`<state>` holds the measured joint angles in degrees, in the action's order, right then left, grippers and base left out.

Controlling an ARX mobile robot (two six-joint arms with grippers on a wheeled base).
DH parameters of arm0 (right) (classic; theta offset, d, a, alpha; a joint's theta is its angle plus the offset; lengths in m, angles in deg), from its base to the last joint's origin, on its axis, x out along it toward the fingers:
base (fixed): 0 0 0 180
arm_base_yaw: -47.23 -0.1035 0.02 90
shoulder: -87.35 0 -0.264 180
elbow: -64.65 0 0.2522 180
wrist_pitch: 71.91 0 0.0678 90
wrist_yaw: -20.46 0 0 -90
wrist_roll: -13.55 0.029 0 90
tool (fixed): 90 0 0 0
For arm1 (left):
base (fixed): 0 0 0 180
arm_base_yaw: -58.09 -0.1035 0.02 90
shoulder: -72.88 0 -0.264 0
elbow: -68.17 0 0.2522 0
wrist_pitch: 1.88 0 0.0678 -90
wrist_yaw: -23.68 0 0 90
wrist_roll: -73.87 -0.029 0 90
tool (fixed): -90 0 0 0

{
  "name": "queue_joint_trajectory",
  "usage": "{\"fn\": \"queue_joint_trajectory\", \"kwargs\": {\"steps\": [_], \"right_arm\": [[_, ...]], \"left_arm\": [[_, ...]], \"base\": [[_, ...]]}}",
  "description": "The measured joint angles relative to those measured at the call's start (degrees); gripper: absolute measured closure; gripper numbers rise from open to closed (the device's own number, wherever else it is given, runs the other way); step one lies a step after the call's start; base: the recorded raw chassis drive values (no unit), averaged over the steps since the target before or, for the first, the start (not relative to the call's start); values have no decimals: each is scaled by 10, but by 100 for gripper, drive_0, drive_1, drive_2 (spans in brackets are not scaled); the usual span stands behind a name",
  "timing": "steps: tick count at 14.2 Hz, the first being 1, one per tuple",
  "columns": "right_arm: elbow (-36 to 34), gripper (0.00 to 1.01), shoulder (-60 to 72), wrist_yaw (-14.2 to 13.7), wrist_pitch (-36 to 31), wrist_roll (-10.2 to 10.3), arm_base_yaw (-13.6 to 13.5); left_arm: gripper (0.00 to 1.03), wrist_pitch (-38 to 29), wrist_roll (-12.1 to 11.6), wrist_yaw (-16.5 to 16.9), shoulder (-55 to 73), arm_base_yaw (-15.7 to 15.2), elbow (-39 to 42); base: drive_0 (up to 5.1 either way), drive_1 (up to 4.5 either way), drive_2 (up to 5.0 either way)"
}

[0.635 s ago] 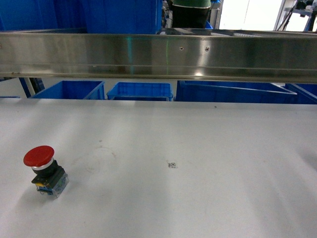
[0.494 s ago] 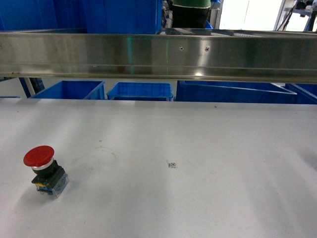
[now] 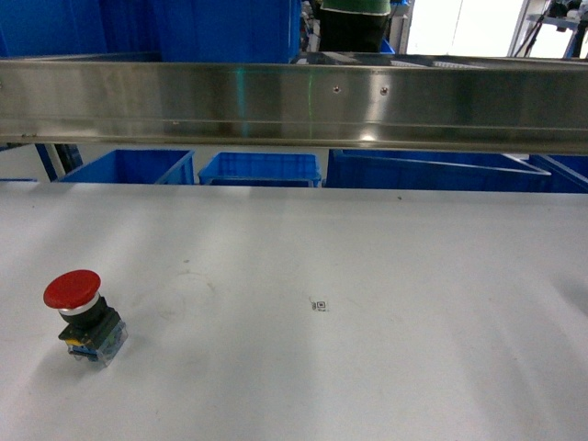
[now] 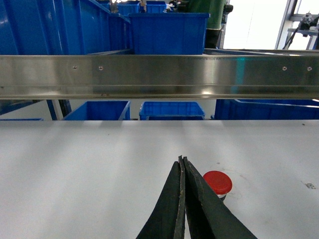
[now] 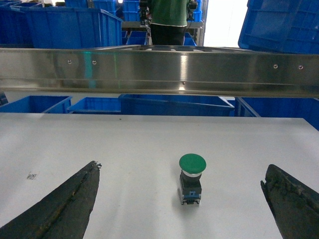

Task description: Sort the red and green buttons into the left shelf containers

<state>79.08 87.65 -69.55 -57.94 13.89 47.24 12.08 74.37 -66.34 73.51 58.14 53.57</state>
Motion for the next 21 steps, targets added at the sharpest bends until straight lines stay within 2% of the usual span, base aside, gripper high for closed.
{"fn": "queue_joint_trajectory", "kwargs": {"steps": [2, 8, 9, 10, 17, 18, 19, 20, 21], "right_arm": [[0, 3, 0, 0, 0, 0, 0], [0, 3, 0, 0, 0, 0, 0], [0, 3, 0, 0, 0, 0, 0], [0, 3, 0, 0, 0, 0, 0], [0, 3, 0, 0, 0, 0, 0], [0, 3, 21, 7, -34, 4, 7], [14, 3, 109, 9, -107, 22, 19], [61, 3, 279, 14, -207, 56, 24], [119, 3, 413, 39, -282, 67, 23]], "left_arm": [[83, 0, 0, 0, 0, 0, 0], [8, 0, 0, 0, 0, 0, 0], [3, 0, -1, 0, 0, 0, 0], [5, 0, -1, 0, 0, 0, 0], [5, 0, -1, -1, 0, 0, 0], [5, -25, 23, 10, 41, 7, -9], [5, -71, 56, 5, 132, 24, -27], [5, -162, 89, -7, 271, 57, -64], [5, -237, 97, 0, 377, 74, -105]], "base": [[0, 0, 0], [0, 0, 0], [0, 0, 0], [0, 0, 0], [0, 0, 0], [0, 0, 0], [0, 0, 0], [0, 0, 0], [0, 0, 0]]}}
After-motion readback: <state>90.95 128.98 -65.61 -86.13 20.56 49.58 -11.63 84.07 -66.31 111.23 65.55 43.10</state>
